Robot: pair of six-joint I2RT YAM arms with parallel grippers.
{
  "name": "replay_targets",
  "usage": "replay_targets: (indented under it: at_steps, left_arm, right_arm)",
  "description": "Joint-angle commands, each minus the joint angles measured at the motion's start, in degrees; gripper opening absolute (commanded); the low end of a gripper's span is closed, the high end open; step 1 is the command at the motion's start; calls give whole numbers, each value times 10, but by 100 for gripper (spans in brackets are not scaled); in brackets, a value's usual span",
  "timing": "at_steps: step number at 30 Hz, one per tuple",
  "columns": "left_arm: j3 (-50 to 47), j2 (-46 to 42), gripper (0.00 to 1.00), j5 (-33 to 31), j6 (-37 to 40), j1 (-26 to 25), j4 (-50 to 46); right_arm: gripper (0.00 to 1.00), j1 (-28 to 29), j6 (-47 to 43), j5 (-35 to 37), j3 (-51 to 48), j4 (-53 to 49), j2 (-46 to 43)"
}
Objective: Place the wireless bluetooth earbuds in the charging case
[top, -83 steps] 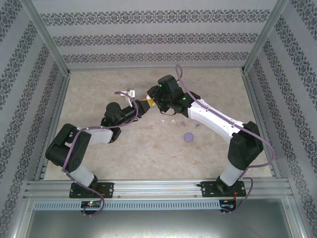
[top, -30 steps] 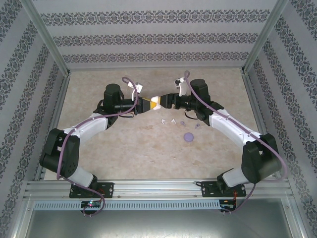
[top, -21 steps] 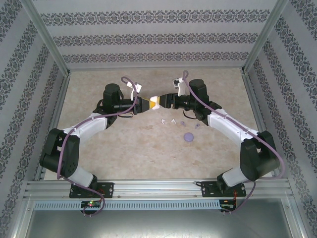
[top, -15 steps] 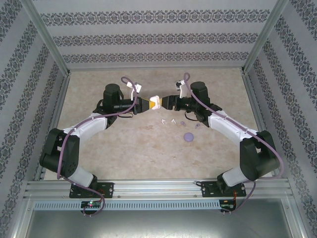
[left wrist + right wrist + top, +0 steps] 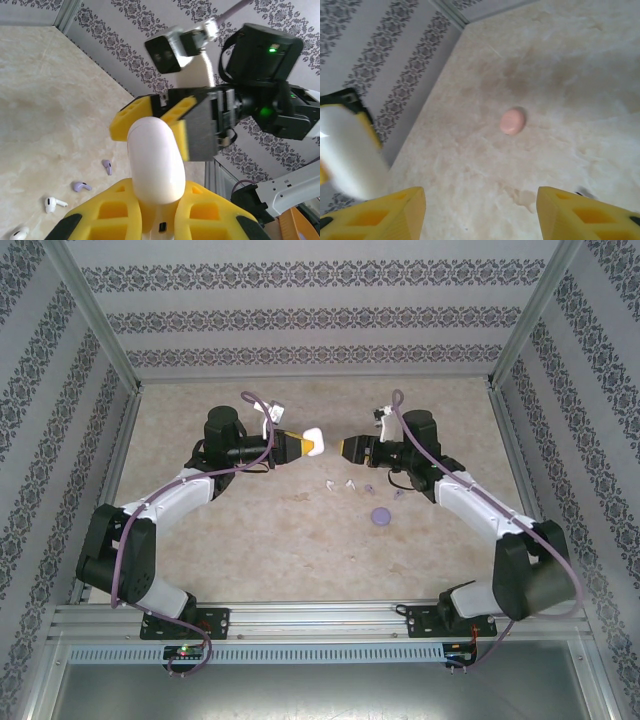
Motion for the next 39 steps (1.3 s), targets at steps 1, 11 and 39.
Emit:
replay_targets:
  at_steps: [1, 11, 39]
  left_arm:
    - [16, -6, 0, 14, -5, -2, 25]
    - [26, -3, 0, 15, -7, -3, 21]
    - [16, -15, 0, 32, -17, -9, 41]
  right_arm:
    - [62, 36, 6, -14, 29, -1, -22]
    - [62, 70, 0, 13, 81, -11, 10]
    - [52, -4, 39, -39, -16, 41, -18]
